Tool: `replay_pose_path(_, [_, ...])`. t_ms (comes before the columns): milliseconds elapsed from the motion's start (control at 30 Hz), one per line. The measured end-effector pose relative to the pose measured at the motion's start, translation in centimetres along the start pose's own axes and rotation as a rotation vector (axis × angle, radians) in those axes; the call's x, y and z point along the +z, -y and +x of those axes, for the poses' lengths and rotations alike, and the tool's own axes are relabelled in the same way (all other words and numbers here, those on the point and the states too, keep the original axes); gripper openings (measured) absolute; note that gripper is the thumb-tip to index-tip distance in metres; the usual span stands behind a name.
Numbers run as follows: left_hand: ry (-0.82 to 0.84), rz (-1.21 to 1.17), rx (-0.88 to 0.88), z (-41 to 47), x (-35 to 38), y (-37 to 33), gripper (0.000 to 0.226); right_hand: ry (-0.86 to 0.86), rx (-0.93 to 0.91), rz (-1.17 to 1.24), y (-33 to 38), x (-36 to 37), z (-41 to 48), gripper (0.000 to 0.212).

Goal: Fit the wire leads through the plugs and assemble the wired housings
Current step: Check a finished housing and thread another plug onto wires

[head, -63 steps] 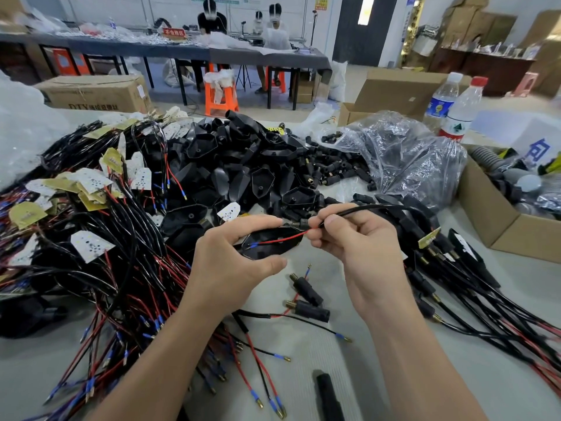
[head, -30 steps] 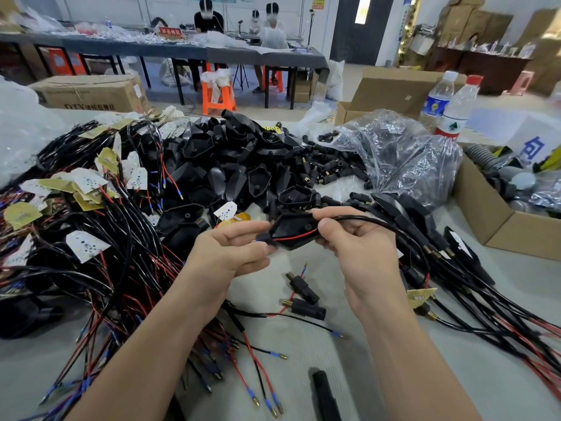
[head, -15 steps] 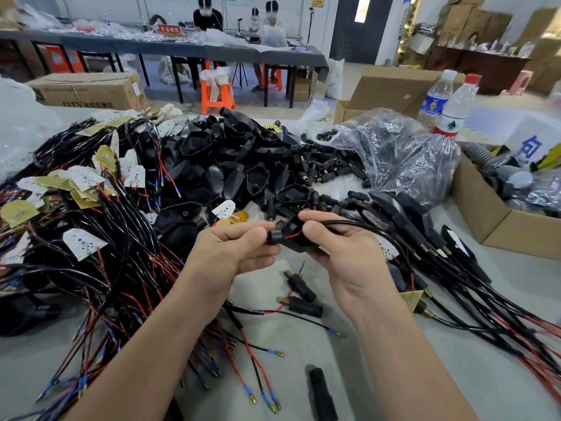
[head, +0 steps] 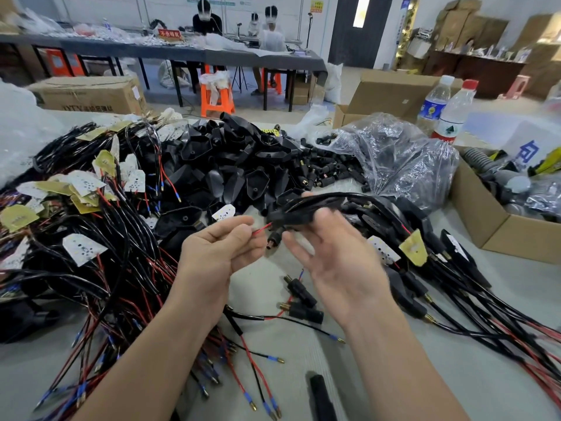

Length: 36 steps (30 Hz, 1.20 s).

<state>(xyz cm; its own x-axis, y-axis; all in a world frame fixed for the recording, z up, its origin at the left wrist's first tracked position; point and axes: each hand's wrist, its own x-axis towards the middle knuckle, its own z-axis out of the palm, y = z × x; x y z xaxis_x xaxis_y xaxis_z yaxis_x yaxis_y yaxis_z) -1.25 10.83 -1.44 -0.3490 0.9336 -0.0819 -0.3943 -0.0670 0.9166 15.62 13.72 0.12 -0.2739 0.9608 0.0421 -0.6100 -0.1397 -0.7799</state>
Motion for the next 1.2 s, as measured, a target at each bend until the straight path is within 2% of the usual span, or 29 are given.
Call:
replay_pose_path(67, [-0.119, -0.032, 0.035, 0.3, -0.4, -0.3, 0.015, -0.091, -0.045, 0.137, 1.4, -0.9, 0.4, 0.036])
replay_pose_path(133, [-0.2, -0.099, 0.059, 0.6, -0.6, -0.8, 0.016, -0.128, -0.108, 0.217, 2.7, -1.8, 0.6, 0.031])
replay_pose_path(300, [-0.36, -0.228, 0.121, 1.0, -1.5, -1.6, 0.016, -0.175, -0.155, 0.305, 3.8, -3.3, 0.9, 0.022])
replay_pose_path(367, [-0.402, -0.221, 0.142, 1.1, -1.8, -1.7, 0.016, -0.223, -0.158, 0.342, 4.2, -3.6, 1.0, 0.028])
replay_pose_path(500, [-0.468, 0.029, 0.278, 1.0, -1.6, -1.4, 0.02, -0.313, -0.169, 0.352, 4.5, -3.9, 1.3, 0.034])
replay_pose_path(633, [-0.594, 0.623, 0.557, 0.4, -1.7, -0.8, 0.022, -0.373, -0.168, 0.328, 4.6, -3.9, 1.4, 0.034])
replay_pose_path(700, [-0.626, 0.738, 0.642, 0.0, -1.8, -0.7, 0.032, -0.405, -0.139, 0.316, 4.4, -3.9, 1.4, 0.032])
replay_pose_path(767, [-0.602, 0.756, 0.672, 0.0, -1.8, -0.7, 0.036, -0.446, -0.091, 0.311, 4.3, -4.1, 1.4, 0.034])
replay_pose_path(867, [-0.473, 0.572, 0.543, 0.2, -1.4, -0.5, 0.03, -0.421, 0.036, 0.275, 4.7, -4.8, 1.5, 0.045])
replay_pose_path(967, [-0.403, 0.457, 0.434, 0.4, -1.3, -0.1, 0.039, -0.358, 0.107, 0.16, 4.8, -4.8, 1.4, 0.036])
replay_pose_path(1033, [-0.342, 0.473, 0.441, 0.6, -1.2, 0.2, 0.039, -0.316, 0.141, 0.053, 4.4, -4.4, 1.2, 0.033])
replay_pose_path(1133, [-0.183, 0.45, 0.458, 0.1, -0.5, 0.5, 0.027, -0.242, 0.194, -0.143, 2.8, -2.8, 0.9, 0.032])
replay_pose_path(1200, [-0.056, 0.441, 0.448, -0.5, 0.1, 0.7, 0.02, -0.235, 0.159, -0.409, 1.2, -1.6, 0.6, 0.031])
